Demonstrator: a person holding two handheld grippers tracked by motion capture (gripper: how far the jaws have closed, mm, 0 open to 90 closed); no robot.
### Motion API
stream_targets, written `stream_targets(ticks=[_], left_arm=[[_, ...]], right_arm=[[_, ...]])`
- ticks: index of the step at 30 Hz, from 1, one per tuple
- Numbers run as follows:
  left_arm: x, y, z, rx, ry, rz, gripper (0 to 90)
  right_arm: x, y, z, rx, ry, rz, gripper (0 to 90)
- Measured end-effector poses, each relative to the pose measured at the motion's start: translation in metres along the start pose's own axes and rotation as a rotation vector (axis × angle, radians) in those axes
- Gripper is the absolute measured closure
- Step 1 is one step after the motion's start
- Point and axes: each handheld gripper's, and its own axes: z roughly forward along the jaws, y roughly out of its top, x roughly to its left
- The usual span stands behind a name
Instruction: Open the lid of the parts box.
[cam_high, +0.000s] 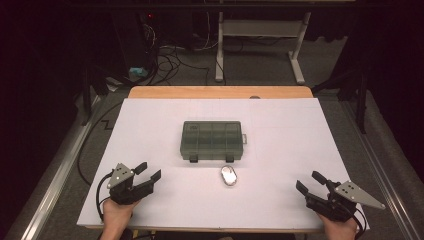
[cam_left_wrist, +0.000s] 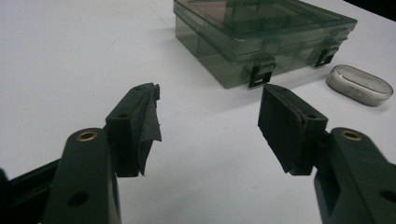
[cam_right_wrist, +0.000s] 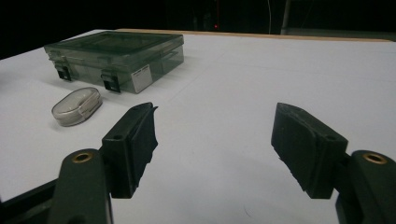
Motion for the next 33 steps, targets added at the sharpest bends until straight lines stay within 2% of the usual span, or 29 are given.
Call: stream_targets(ticks=[4,9,18,25,33], left_arm=[[0.000,0.001,0.001,-0.003,0.001,-0.002,38.2],[0.001,0.002,0.003,-0.012,-0.027,-0.046,38.9],[-0.002,0.004,0.008,-0.005,-0.019,-0.020,38.8],[-0.003,0.005,0.010,-0.008,-0.020,-0.020,38.8],[-0.005,0.006,0.014,-0.007,-0.018,0.001,38.7]], right_arm=[[0.001,0.001,0.002,0.001,0.001,0.001,31.0],[0.002,0.002,0.007,0.004,0.009,-0.003,31.0],[0.005,0.004,0.013,0.002,0.015,-0.004,32.1],[0.007,0.006,0.017,-0.001,0.028,-0.009,32.6],[0.009,0.007,0.024,0.006,0.038,-0.016,32.8]])
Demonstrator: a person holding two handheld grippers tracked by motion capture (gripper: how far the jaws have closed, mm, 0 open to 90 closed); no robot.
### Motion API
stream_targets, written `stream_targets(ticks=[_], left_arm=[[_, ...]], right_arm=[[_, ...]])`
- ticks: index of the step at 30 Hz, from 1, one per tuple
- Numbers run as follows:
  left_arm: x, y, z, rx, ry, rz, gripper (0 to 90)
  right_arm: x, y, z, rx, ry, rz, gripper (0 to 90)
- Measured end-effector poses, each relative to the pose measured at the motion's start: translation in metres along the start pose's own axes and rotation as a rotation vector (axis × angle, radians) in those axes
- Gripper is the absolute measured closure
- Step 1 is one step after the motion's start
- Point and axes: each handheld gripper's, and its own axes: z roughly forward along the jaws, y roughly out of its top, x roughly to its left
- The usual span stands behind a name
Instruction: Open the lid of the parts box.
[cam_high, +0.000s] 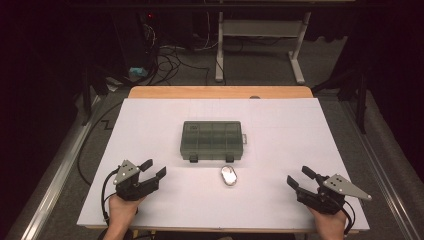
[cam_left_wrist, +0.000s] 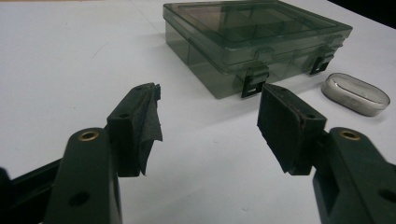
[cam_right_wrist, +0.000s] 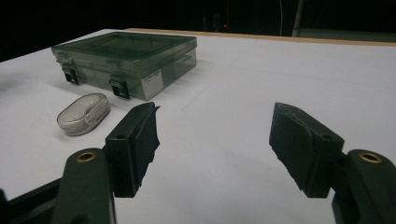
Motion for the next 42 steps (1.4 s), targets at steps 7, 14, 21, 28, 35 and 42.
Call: stream_targets(ticks=[7,14,21,28,35,42], left_arm=[[-0.001,0.001,0.002,-0.002,-0.001,-0.002,38.7],[-0.002,0.002,0.005,-0.008,-0.003,-0.002,38.7],[-0.004,0.003,0.009,-0.012,-0.009,-0.002,38.7],[-0.005,0.005,0.013,-0.018,-0.014,-0.002,38.8],[-0.007,0.006,0.016,-0.021,-0.019,-0.004,38.7],[-0.009,0.007,0.022,-0.022,-0.027,-0.002,38.7]], right_arm=[[0.002,0.002,0.006,0.005,0.012,-0.009,32.8],[0.004,0.003,0.009,0.000,0.024,-0.003,32.6],[0.004,0.004,0.011,-0.004,0.030,-0.003,32.6],[0.006,0.006,0.019,0.003,0.048,-0.013,32.6],[0.009,0.008,0.026,0.004,0.061,-0.016,32.6],[0.010,0.010,0.034,-0.001,0.069,-0.024,32.8]])
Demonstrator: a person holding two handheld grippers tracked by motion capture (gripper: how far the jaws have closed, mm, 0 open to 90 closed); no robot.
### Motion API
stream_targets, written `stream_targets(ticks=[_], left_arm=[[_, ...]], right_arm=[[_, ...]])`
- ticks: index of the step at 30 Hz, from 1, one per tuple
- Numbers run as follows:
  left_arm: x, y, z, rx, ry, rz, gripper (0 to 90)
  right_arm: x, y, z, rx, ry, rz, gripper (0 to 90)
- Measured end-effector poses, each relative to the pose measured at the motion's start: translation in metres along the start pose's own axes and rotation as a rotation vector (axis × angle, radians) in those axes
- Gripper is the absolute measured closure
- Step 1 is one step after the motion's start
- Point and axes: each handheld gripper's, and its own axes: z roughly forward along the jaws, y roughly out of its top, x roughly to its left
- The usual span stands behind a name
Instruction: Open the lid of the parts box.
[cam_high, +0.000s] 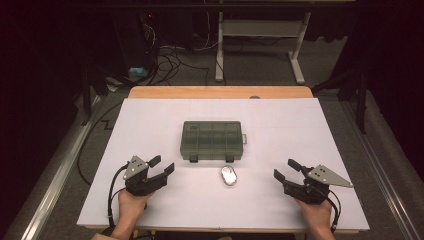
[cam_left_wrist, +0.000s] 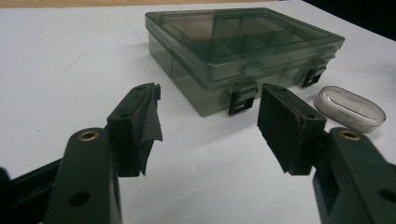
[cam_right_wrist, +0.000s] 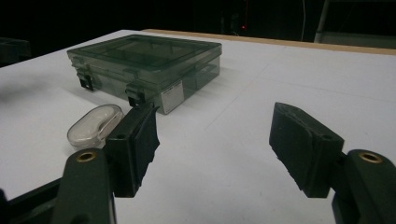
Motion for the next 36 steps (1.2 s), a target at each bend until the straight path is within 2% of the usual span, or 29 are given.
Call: stream_targets(ticks=[14,28,34,36], left_arm=[[-0.006,0.003,0.013,0.017,-0.019,0.019,38.6],[-0.008,0.006,0.023,0.004,-0.029,0.005,39.2],[-0.008,0.008,0.025,-0.007,-0.017,0.006,38.1],[-0.007,0.008,0.027,-0.007,-0.018,0.000,37.8]], right_arm=[[0.001,0.006,0.020,-0.019,0.012,0.019,33.1],[0.008,0.011,0.040,-0.006,0.040,-0.004,34.1],[0.012,0.012,0.050,0.006,0.053,-0.011,35.1],[0.016,0.013,0.055,0.017,0.060,-0.030,35.2]])
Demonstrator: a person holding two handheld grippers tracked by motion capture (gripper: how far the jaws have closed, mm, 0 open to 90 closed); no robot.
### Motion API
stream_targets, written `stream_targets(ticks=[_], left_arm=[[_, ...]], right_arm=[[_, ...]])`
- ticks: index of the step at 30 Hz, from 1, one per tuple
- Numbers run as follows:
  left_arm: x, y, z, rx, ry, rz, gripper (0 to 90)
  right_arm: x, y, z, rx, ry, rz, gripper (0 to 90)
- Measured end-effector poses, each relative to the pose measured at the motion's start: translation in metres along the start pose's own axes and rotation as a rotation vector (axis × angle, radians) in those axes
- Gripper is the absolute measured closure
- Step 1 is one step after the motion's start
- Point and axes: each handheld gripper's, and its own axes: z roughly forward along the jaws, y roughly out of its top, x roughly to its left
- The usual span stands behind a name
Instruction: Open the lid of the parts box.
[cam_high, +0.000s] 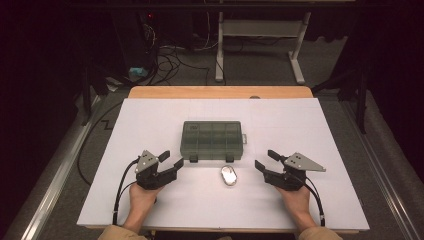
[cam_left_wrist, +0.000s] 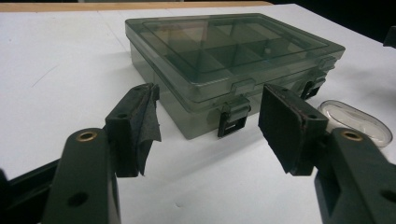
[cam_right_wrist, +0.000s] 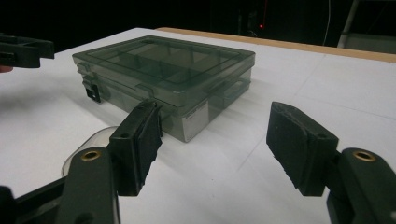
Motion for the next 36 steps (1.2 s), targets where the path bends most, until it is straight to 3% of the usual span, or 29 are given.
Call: stream_targets(ticks=[17,20,21,23,25,32,35,36], left_arm=[[-0.004,0.010,0.013,0.042,0.013,0.023,38.3],[-0.006,0.014,0.016,0.065,0.013,0.021,36.9],[-0.005,0.014,0.018,0.073,0.002,-0.006,36.1],[-0.004,0.015,0.020,0.083,-0.001,-0.018,35.7],[-0.003,0.018,0.021,0.107,0.008,-0.009,35.2],[-0.008,0.025,0.027,0.117,0.001,0.003,36.0],[-0.007,0.026,0.028,0.136,-0.002,-0.005,38.8],[-0.007,0.028,0.028,0.159,0.010,0.009,39.9]], right_arm=[[0.004,0.009,0.025,0.029,0.031,0.013,36.9],[0.004,0.011,0.030,0.034,0.032,0.019,37.1],[0.004,0.012,0.031,0.034,0.029,0.022,37.3],[0.005,0.013,0.034,0.042,0.027,0.024,37.4],[0.005,0.015,0.035,0.046,0.023,0.024,38.0],[0.006,0.019,0.041,0.073,0.029,0.032,40.1],[0.007,0.020,0.042,0.086,0.023,0.017,42.4],[0.007,0.022,0.043,0.103,0.020,0.016,43.9]])
